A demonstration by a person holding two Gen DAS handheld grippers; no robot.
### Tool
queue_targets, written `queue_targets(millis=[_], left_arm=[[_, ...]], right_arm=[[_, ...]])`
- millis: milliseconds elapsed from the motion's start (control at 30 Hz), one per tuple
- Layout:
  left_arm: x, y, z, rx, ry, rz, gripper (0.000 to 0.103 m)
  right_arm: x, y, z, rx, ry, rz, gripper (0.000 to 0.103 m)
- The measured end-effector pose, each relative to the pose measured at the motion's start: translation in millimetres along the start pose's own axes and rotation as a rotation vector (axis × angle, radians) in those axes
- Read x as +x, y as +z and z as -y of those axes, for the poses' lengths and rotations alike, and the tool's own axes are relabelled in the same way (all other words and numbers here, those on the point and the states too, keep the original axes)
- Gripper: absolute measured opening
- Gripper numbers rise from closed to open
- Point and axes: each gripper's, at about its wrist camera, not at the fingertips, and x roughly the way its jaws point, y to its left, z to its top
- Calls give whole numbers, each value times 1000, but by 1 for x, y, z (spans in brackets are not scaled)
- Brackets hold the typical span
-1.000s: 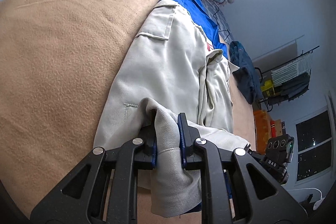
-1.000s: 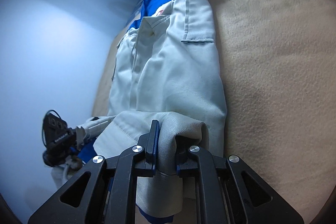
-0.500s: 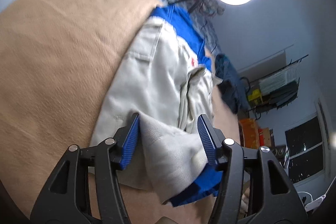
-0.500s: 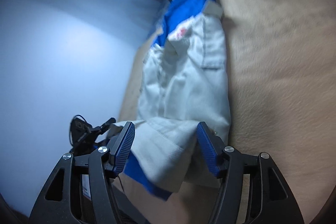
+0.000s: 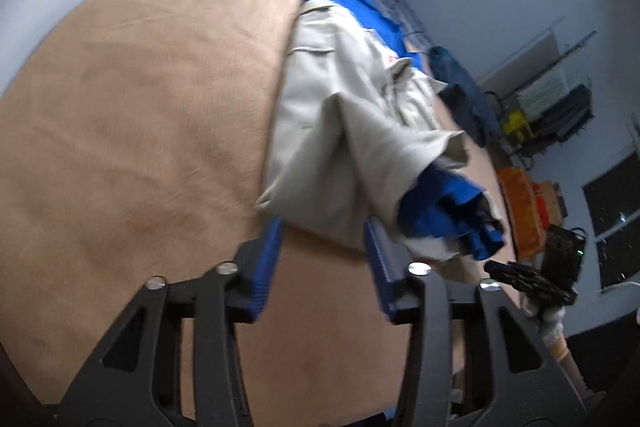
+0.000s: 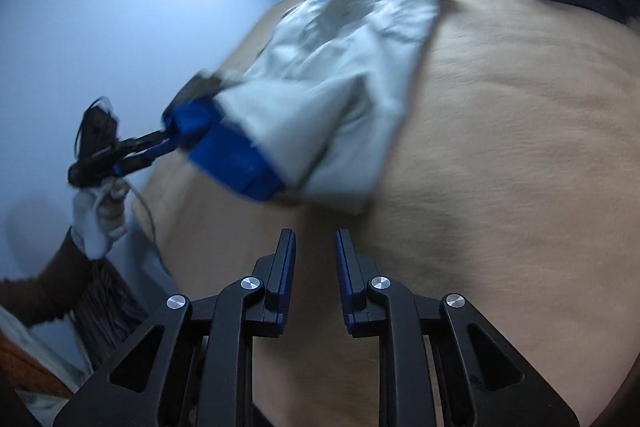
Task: Fold large clothes
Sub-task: 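Release the folded hem with both grippers and pull them back from the jacket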
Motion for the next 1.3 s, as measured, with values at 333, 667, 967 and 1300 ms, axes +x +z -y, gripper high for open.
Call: queue_targets(millis=[333,667,967,1300], left_arm=[[37,1,18,61,-17,-80,42],[59,62,44,-26,-54,68,42],[68,75,21,-43,72,87,44],[82,92,86,190,150,160,44]], right_arm=[[44,25,-35,-121,-32,-30,18],[30,98,-32,-35,-61,244,18],[22,108,-8,13,-215,288,45],[34,114,-16,-39,-255,313,45]])
